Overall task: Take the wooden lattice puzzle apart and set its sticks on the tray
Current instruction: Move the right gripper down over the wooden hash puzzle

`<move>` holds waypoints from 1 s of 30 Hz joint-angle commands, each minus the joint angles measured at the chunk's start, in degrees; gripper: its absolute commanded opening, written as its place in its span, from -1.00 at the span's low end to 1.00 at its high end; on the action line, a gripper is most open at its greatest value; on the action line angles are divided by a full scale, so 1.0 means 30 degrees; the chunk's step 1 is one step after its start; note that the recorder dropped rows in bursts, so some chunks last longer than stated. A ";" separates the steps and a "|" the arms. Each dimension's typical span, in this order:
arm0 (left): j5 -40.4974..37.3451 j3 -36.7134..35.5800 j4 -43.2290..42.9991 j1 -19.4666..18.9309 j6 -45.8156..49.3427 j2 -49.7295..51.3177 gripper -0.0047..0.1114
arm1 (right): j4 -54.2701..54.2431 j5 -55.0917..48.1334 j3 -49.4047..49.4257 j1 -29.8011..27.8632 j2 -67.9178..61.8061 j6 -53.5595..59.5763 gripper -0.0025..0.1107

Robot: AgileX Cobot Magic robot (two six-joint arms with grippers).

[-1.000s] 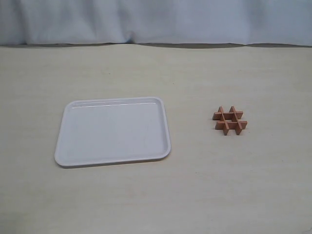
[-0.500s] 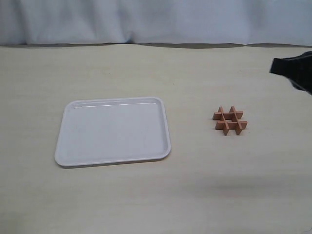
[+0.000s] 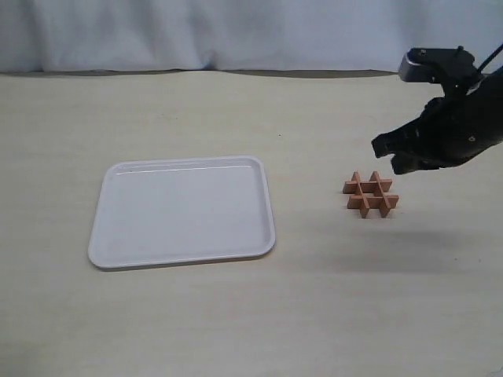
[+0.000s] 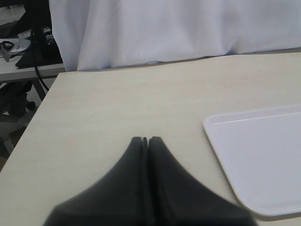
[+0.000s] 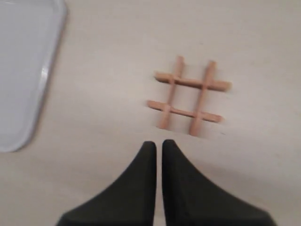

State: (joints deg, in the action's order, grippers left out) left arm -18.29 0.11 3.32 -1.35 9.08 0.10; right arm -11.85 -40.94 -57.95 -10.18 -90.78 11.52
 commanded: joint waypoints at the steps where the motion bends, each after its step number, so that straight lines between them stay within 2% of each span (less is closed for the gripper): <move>1: 0.0199 -0.0036 0.0072 0.0039 0.0018 -0.0032 -0.92 | 0.5434 -0.1914 -0.1210 -0.0105 -0.1493 -0.4607 -0.87; 8: 0.0199 -0.0036 0.0072 0.0039 0.0018 -0.0032 -0.92 | 0.4348 -0.1824 -0.1239 -0.0105 -0.3282 -0.3410 -0.86; 12: 0.0199 -0.0036 0.0072 0.0039 0.0018 -0.0032 -0.92 | 0.3086 -0.1756 -0.1310 -0.0065 -0.3916 -0.2541 -0.63; 17: 0.0199 -0.0036 0.0072 0.0039 0.0018 -0.0032 -0.92 | 0.3829 -0.0873 -0.1313 0.1040 -0.4210 -0.2541 -0.39; 23: 0.0199 -0.0036 0.0072 0.0039 0.0018 -0.0032 -0.92 | 0.4902 0.1377 -0.1313 0.1899 -0.5091 -0.3839 -0.40; 30: 0.0199 -0.0036 0.0072 0.0039 0.0018 -0.0032 -0.92 | 0.4962 0.1279 -0.1441 0.1805 -0.6095 -0.4453 -0.40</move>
State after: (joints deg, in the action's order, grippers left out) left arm -18.29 0.11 3.32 -1.35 9.08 0.10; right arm 2.46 -37.41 -61.74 -4.57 -108.71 -0.76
